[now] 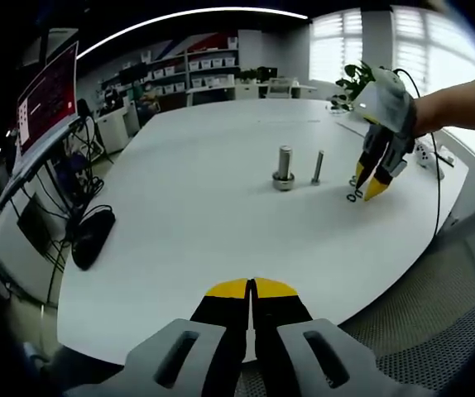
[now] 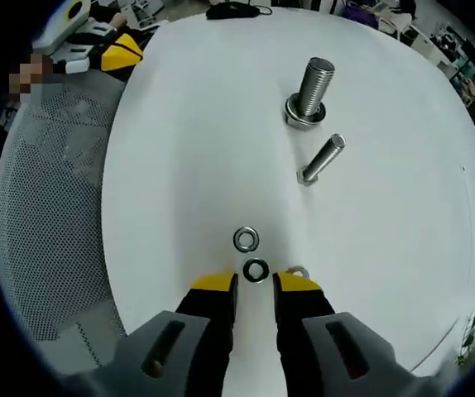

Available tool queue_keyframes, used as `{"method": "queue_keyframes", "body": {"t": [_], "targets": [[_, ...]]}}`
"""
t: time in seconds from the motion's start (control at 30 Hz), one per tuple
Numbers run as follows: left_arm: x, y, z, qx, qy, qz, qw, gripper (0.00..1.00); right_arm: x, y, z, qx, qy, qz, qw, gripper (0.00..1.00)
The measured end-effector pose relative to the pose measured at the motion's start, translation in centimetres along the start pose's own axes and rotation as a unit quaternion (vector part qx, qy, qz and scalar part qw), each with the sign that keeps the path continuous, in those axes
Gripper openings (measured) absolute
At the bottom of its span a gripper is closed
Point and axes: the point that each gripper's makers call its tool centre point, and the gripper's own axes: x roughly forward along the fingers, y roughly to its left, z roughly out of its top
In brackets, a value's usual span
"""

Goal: Place the washer onto the threaded stud by aligning its center hole with the stud, sliding it down to the base, and recovering from edge contact or off-axis alignment until the washer reaches the visible bottom stop.

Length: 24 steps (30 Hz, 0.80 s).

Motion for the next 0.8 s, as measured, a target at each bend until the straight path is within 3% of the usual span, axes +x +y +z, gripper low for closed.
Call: {"method": "queue_keyframes", "body": {"t": [0.4,0.8], "targets": [[0.0,0.0,0.1,0.0,-0.002,-0.001,1.0,0.0,-0.9,-1.9,-0.6,0.002,0.002,-0.019,0.9998,0.2],[0.0,0.1,0.1,-0.001,-0.004,0.0,1.0,0.0,0.0,-3.0,-0.2,-0.003,0.016,-0.023,0.9996,0.2]]}}
